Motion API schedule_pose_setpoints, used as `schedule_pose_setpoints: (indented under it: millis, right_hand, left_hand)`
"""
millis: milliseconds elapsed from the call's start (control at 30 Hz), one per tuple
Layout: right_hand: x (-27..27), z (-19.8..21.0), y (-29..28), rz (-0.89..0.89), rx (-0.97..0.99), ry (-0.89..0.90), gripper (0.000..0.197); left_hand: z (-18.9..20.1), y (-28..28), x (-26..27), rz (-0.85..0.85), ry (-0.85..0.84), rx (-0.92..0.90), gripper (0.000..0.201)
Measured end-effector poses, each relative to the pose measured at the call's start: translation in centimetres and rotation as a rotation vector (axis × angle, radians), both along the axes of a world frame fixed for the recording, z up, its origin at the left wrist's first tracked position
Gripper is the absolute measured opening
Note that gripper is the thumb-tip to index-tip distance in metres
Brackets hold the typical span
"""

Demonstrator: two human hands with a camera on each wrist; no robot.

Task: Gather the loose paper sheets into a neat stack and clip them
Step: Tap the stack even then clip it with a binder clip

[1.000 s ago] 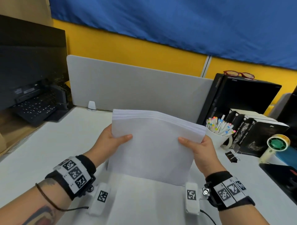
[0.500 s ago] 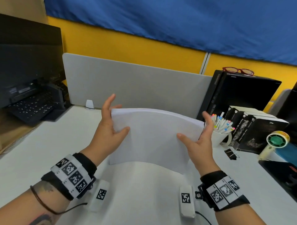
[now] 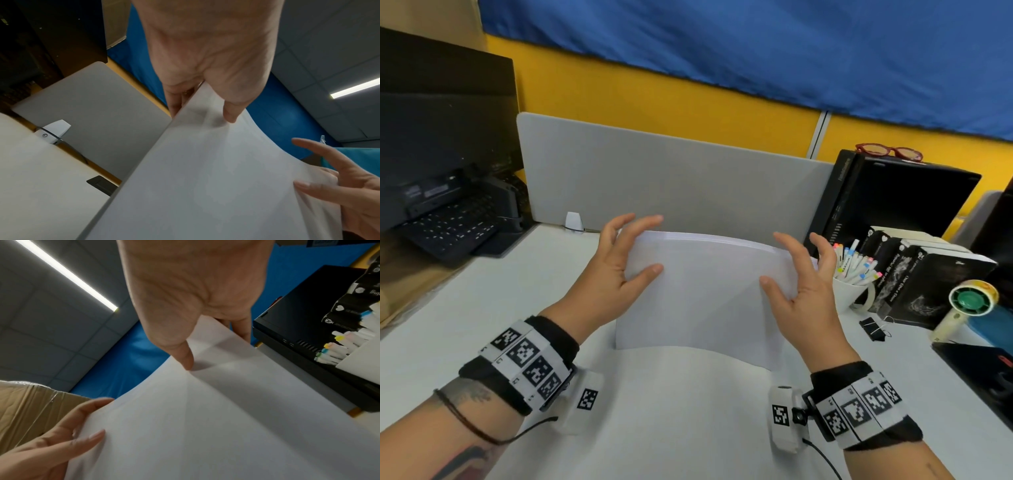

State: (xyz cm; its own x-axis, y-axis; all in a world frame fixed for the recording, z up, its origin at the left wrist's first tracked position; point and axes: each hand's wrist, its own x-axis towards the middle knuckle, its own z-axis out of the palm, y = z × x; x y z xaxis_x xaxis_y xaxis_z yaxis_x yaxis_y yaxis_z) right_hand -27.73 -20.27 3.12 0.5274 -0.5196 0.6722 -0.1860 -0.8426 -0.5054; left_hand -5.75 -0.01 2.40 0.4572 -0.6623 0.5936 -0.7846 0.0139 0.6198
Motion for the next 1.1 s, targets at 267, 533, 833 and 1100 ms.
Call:
schedule_pose_setpoints:
  millis: [267, 533, 833, 1100]
  right_hand:
    - [-0.1, 1.2, 0.4, 0.023, -0.04, 0.03, 0.045]
    - [-0.3, 1.4, 0.4, 0.039, -0.049, 0.06, 0.041]
    - [-0.5, 1.4, 0.6, 0.048, -0.037, 0.056, 0.049]
    - [-0.6, 1.4, 0.6, 0.063, -0.037, 0.069, 0.041]
  left_hand:
    - [0.1, 0.1, 0.5, -0.023, 0.057, -0.007, 0.046]
    - [0.0, 0.2, 1.0, -0.058, 0.013, 0.05, 0.046]
    - [0.3, 0.2, 0.9, -0.046, -0.01, 0.017, 0.054]
    - [0.3, 0.3, 1.1, -0.066, 0.001, 0.013, 0.047]
